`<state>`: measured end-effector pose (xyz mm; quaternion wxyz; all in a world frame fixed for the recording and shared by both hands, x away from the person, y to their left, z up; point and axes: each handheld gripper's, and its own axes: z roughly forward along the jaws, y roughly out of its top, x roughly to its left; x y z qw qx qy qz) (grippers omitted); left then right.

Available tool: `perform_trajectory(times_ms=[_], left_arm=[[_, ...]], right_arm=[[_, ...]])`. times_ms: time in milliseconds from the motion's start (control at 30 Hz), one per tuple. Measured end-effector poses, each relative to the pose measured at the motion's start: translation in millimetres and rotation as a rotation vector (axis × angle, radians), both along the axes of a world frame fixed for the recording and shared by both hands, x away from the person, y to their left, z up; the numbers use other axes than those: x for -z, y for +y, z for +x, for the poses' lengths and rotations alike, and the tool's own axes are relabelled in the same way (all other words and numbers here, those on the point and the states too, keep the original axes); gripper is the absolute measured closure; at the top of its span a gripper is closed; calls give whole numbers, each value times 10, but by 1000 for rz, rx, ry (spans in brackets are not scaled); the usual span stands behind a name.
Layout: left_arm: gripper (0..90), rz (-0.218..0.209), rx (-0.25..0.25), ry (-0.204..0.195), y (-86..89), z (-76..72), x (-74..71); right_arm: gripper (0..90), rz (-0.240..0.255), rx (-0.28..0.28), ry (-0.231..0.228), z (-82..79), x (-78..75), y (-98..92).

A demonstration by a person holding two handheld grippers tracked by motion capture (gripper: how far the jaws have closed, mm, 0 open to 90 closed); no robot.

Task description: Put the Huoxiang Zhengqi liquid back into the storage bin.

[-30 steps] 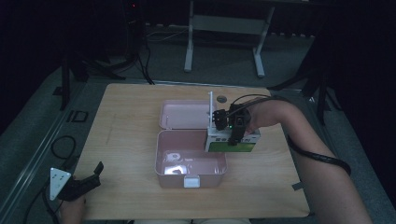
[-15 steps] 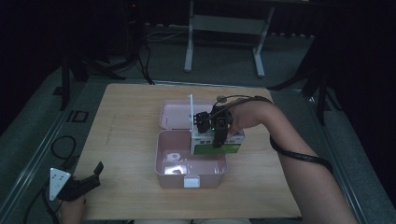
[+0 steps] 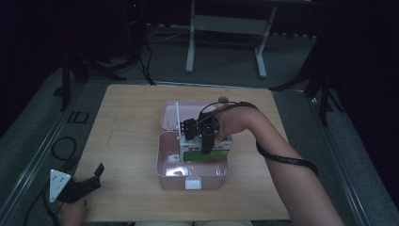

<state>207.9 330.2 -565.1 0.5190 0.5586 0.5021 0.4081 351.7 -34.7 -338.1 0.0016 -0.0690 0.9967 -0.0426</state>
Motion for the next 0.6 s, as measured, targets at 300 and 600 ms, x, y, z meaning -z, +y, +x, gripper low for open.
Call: perform_trajectory(times_ms=[300,600], left_arm=[[10,-2,2,1,1,3,-1],[10,-2,4,2,2,4,-1]], right_arm=[[637,-10,3,27,18,238,88],[636,-19,5,49,52,559,115]])
